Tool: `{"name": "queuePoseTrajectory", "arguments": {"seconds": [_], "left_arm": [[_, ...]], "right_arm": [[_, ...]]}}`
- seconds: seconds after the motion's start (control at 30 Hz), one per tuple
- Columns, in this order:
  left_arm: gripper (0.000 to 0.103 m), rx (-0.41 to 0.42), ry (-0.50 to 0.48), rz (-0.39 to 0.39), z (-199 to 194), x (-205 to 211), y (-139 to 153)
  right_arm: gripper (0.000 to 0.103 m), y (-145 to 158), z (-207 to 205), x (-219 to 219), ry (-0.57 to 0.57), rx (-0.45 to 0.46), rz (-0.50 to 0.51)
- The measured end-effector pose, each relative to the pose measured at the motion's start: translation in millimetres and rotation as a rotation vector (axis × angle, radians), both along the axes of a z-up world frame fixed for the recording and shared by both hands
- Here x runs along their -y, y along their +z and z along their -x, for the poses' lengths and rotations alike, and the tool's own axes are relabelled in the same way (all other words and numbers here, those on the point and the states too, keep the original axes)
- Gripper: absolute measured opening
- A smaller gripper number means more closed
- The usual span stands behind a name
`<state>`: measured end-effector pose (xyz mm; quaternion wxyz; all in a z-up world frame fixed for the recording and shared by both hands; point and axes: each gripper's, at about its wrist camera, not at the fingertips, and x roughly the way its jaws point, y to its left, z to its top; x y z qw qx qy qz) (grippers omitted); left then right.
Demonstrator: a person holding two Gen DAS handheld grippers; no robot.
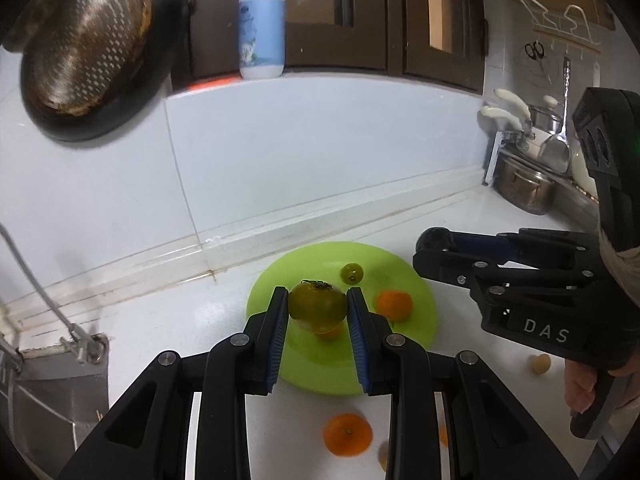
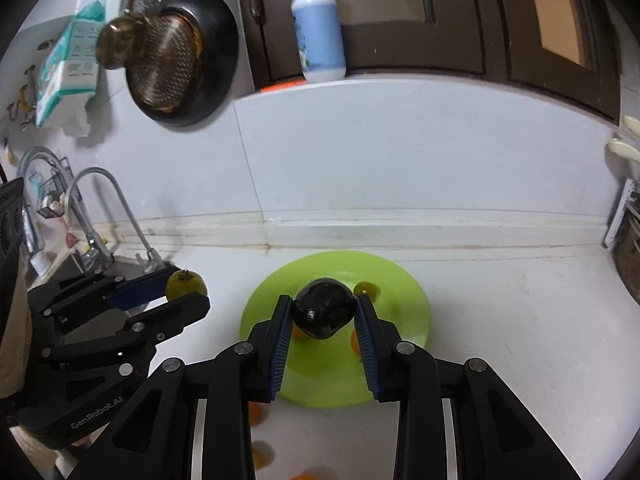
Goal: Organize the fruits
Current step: 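Carry the apple and plum over the green plate and open both tools to release them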
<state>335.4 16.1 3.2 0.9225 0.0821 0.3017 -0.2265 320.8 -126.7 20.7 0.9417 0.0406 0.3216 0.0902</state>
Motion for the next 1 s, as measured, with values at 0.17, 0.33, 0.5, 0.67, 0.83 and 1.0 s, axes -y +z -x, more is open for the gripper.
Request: {"name": "queuePoseTrajectory", "arguments": {"seconds": [0.17, 0.33, 0.5, 0.67, 0.83, 1.0], "left_arm": [[0.03, -0.041, 0.001, -0.023, -25, -1, -16], [0.03, -0.109, -0.013, -0.009, -50, 0, -37], [0.03, -0.17, -0.023, -0.012, -71, 3, -59], [0.03, -0.21, -0.025, -0.018, -84, 9, -73], [0.03, -0.222, -0.028, -0.033, -91, 13, -79], [0.031, -0.23, -0.039, -0.045, -95, 18, -81]], "right_arm": [[0.033, -14, -29, -2, 0.003, -0.051, 0.012], [0.033, -33, -52, -5, 0.007, -0.1, 0.015], [0.033, -50, -69, -6, 0.012, -0.135, 0.02], [0.033, -60, -83, -5, 0.01, -0.161, 0.019], [0.033, -67, -91, -4, 0.007, -0.179, 0.019], [0.033, -73, -96, -2, 0.003, -0.193, 0.013]]}}
